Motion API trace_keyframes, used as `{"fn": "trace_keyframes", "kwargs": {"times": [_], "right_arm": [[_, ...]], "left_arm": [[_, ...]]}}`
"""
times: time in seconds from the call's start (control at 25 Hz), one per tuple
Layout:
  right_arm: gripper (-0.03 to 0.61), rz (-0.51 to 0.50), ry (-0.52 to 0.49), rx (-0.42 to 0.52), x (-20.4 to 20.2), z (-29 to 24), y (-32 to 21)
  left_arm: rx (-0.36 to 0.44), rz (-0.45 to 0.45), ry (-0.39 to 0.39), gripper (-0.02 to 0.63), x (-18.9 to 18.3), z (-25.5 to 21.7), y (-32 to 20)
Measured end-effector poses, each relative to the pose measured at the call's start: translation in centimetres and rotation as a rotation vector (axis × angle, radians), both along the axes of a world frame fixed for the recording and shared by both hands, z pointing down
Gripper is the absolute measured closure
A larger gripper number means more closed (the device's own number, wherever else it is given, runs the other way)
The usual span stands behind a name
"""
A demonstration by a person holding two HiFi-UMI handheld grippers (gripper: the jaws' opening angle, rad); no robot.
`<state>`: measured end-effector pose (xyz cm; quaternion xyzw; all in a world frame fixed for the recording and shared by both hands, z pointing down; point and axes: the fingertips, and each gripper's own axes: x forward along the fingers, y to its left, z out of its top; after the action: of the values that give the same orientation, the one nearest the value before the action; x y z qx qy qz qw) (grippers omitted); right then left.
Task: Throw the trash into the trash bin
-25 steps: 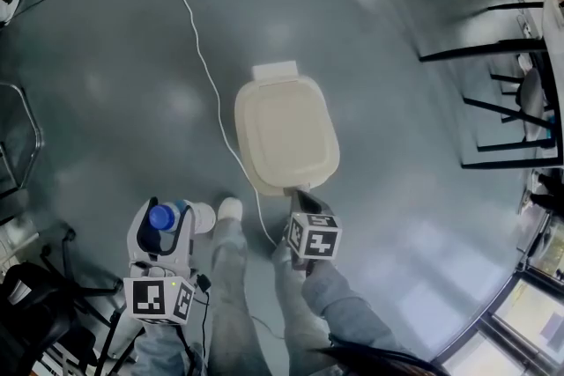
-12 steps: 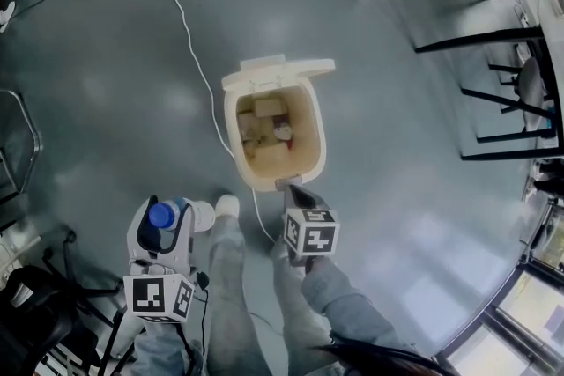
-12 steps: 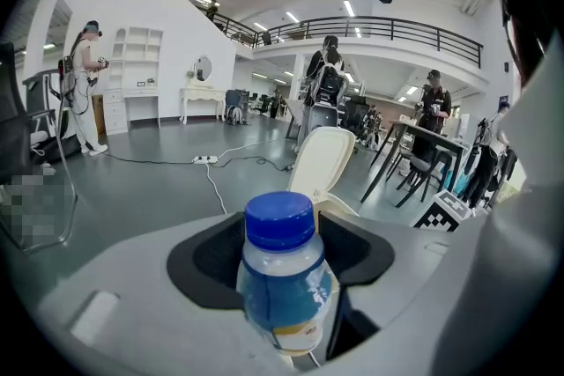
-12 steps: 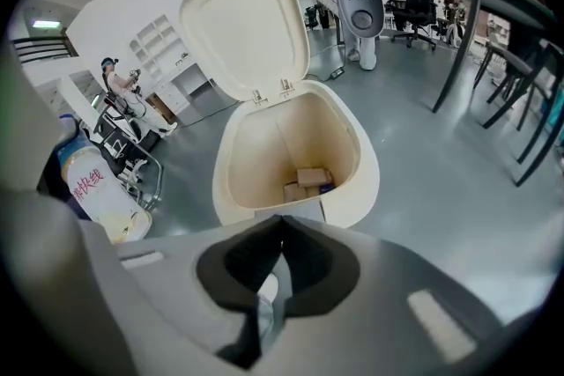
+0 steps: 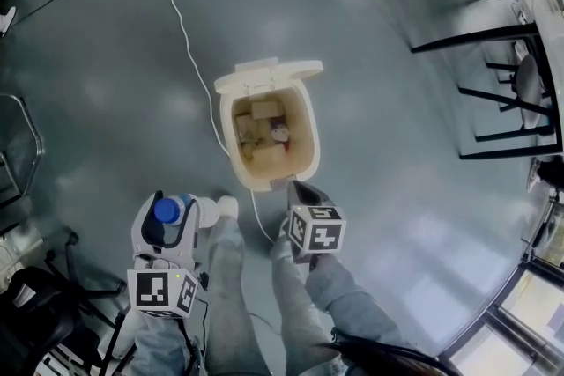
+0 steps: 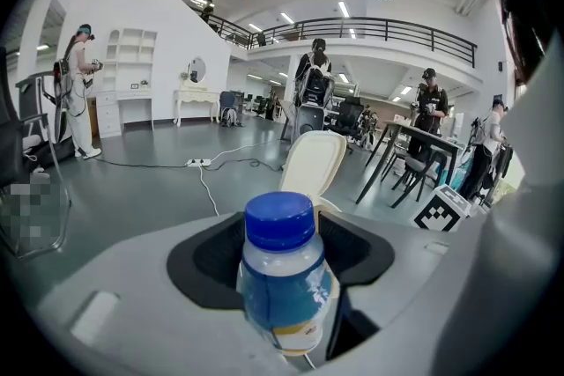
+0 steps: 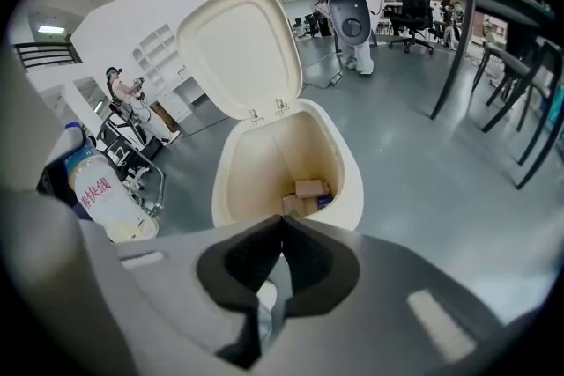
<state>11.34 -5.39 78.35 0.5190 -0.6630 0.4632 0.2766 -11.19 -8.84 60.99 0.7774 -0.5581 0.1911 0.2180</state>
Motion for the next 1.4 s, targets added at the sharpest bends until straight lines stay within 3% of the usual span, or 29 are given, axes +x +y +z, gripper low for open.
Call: {"fn": "trace_keyframes", "kwargs": {"times": [0.36, 0.84, 1.4], "right_arm": [[0.575, 0.025, 0.017, 0.065, 1.7, -3.3, -1.2], [0.575, 0.188, 0.053, 0.167, 9.6, -9.8, -1.5], [0.574, 0.370, 0.101, 0.142, 18.8, -10.8, 4.5]], "left_arm": [[0.013, 0.030, -0.004, 0.340, 1.5, -0.9, -0.6], [0.082, 0.157, -0.014, 0.339, 8.0, -5.1, -2.4], [0.114, 0.272, -0.039, 0.339, 16.2, -4.2, -4.6]]}}
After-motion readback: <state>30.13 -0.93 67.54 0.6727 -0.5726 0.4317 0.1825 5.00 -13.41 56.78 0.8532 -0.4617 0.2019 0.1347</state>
